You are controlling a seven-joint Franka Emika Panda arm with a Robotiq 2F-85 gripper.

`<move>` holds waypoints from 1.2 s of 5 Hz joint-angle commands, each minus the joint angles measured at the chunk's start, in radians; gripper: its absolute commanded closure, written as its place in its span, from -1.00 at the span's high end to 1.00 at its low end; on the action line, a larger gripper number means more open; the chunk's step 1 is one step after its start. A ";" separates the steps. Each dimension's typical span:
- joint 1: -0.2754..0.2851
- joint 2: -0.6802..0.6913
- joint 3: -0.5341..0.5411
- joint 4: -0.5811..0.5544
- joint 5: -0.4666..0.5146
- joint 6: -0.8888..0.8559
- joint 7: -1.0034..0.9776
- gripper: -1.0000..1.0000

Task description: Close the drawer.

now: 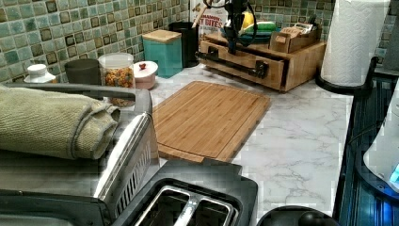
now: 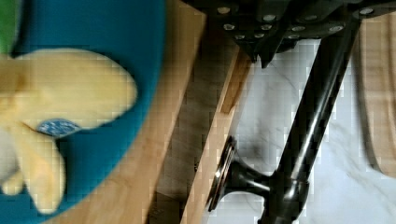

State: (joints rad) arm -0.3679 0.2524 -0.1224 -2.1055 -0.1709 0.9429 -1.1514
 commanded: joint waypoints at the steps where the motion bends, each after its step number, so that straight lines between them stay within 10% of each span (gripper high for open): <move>1: -0.059 -0.051 -0.162 0.085 -0.167 -0.134 0.057 -1.00; 6: -0.044 -0.050 -0.178 0.085 -0.163 -0.133 0.054 -1.00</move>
State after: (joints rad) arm -0.2991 0.2485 -0.1873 -2.0820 -0.2832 0.8320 -1.1436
